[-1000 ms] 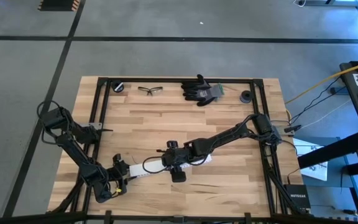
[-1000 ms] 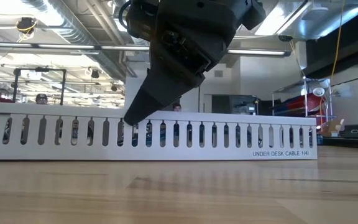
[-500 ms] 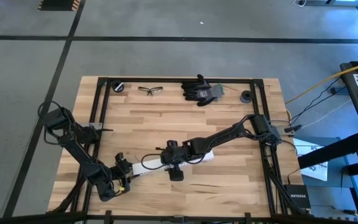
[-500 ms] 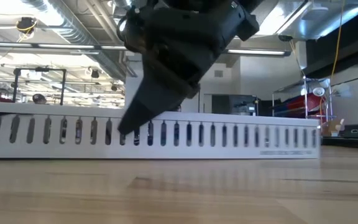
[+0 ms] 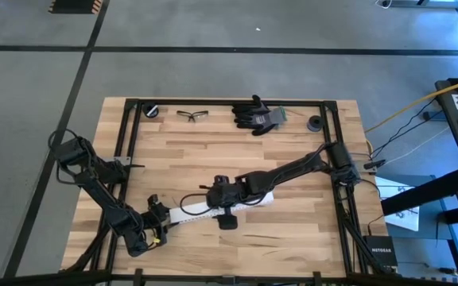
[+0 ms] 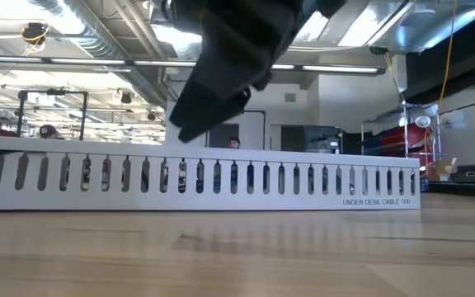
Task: Ziptie cables
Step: Close the white cable duct
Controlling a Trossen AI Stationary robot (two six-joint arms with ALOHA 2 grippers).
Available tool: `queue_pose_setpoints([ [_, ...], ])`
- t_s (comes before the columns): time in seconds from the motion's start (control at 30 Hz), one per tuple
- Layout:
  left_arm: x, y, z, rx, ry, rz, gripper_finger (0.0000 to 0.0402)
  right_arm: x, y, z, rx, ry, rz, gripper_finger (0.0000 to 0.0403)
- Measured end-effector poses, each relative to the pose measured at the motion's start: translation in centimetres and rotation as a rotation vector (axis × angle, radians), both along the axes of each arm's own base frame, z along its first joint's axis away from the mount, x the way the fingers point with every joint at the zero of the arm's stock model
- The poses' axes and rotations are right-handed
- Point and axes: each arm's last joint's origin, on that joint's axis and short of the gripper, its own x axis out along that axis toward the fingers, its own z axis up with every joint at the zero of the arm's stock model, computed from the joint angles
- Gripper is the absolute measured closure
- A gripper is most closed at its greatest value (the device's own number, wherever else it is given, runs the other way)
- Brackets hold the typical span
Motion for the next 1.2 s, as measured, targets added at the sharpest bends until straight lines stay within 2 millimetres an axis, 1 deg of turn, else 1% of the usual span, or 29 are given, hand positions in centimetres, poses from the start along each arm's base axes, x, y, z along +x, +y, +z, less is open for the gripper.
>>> queue_pose_setpoints([
  [0.17,0.0,0.0,0.0,-0.006,0.018,-0.012,0.0182,0.0,0.0,2.1,0.002,-0.039,0.003,0.0047],
  [0.27,-0.1,-0.1,0.0,-0.031,0.024,-0.007,0.0175,0.2,0.0,2.7,-0.001,-0.046,0.008,0.0047],
  [0.4,-0.1,-0.1,0.0,-0.084,0.021,0.022,0.0158,0.2,0.3,3.1,0.0,-0.051,0.015,0.0047],
  [0.57,-0.1,-0.1,0.0,-0.174,0.046,0.062,0.0116,0.1,0.3,3.1,0.008,-0.039,0.003,0.0047],
  [0.67,-0.1,-0.1,0.0,-0.182,0.051,0.061,0.0095,0.1,0.3,3.0,0.006,-0.03,0.002,0.0047],
  [0.73,-0.1,-0.2,0.1,-0.168,0.057,0.046,0.009,0.0,0.3,2.9,0.004,-0.021,0.001,0.0047],
  [0.8,-0.1,-0.2,0.5,-0.152,0.071,0.031,0.0088,0.0,0.3,2.9,0.003,-0.015,0.001,0.0047],
  [0.9,-0.2,-0.1,1.7,-0.148,0.072,0.027,0.0087,-0.1,0.3,2.8,0.0,-0.004,0.001,0.0047],
  [1.1,-0.5,0.4,3.8,-0.161,0.039,-0.005,0.0087,-0.1,0.2,2.8,-0.001,-0.004,0.0,0.0047],
  [1.2,-0.6,0.6,4.4,-0.155,0.026,-0.023,0.0087,-0.1,0.2,2.9,-0.001,-0.005,-0.001,0.0047],
])
